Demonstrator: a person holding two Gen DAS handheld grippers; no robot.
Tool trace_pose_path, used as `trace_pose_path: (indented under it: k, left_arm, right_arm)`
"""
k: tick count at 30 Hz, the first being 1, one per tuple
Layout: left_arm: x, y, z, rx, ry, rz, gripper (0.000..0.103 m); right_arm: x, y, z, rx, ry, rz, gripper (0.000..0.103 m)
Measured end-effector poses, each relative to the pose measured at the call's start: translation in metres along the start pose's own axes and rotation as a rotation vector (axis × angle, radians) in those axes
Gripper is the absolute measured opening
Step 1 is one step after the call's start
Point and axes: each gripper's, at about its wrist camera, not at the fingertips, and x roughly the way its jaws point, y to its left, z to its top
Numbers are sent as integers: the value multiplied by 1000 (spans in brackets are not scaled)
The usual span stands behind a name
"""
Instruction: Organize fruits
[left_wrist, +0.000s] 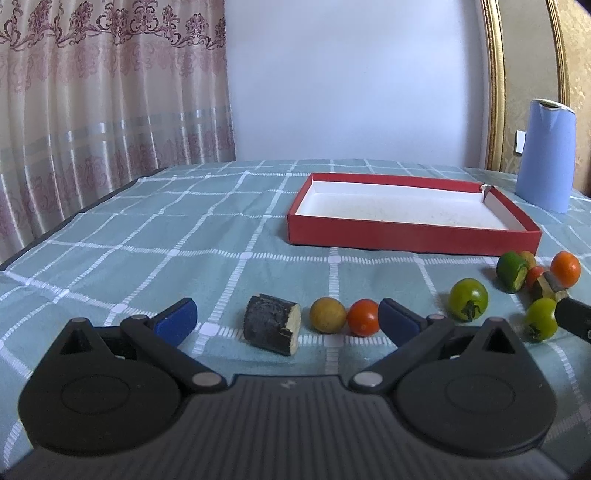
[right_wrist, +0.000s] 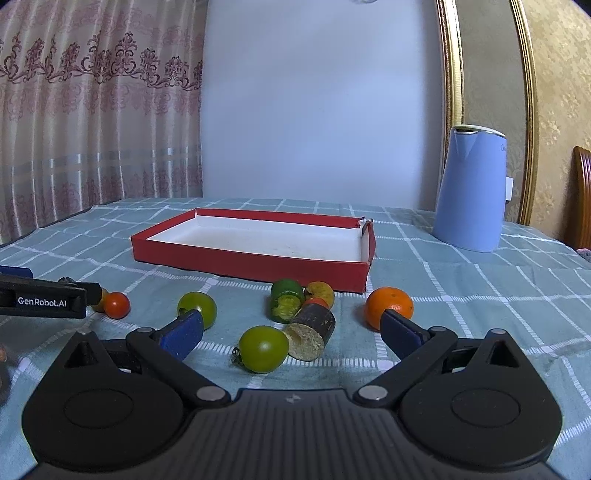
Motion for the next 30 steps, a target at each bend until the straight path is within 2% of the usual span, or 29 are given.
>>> trace_pose_path:
  k: [30]
  left_arm:
    - [2,4,-1,-33,12,3,103]
  right_arm:
    - [0,0,-3,-1,-16,7,102]
